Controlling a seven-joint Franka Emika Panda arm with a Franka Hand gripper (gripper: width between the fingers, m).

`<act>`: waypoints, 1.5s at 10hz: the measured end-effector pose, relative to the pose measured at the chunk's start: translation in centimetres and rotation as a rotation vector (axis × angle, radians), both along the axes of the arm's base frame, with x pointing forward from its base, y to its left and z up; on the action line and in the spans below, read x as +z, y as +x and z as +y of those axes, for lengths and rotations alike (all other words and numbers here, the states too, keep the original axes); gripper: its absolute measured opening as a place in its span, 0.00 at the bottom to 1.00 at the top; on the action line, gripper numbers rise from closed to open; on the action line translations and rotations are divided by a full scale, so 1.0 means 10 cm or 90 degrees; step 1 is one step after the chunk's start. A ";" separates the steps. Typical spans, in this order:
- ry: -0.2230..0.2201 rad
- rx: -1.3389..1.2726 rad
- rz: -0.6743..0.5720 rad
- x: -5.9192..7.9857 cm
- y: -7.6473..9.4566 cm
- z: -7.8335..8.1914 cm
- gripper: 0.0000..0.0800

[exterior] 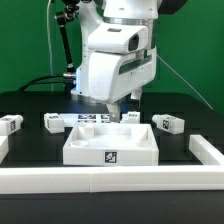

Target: Assemble square table

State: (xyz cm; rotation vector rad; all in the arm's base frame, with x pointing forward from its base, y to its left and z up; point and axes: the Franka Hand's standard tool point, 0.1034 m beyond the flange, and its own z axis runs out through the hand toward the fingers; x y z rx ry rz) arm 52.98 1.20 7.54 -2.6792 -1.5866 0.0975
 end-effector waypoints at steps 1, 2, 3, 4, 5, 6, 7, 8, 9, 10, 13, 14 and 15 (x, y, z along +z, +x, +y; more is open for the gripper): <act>0.005 0.056 -0.009 -0.03 -0.04 -0.02 0.81; 0.010 0.133 -0.006 -0.07 -0.11 -0.06 0.81; 0.016 0.209 -0.002 -0.09 -0.14 -0.09 0.81; 0.016 0.219 -0.002 -0.08 -0.13 -0.12 0.81; 0.017 0.282 0.000 -0.09 -0.14 -0.14 0.81; 0.019 0.338 0.002 -0.10 -0.14 -0.15 0.81; 0.019 0.342 0.001 -0.10 -0.15 -0.15 0.81; 0.019 0.344 -0.002 -0.12 -0.21 -0.16 0.81; 0.019 0.344 -0.009 -0.14 -0.29 -0.15 0.81; 0.020 0.345 -0.009 -0.16 -0.40 -0.14 0.81; 0.024 0.339 0.004 -0.26 -0.56 -0.13 0.81; 0.024 0.339 0.005 -0.26 -0.56 -0.13 0.81; 0.025 0.339 0.005 -0.27 -0.56 -0.13 0.81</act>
Offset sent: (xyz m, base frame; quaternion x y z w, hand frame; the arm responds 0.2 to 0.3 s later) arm 0.0014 -0.0023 0.0030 0.0182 0.0372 -0.0345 0.9985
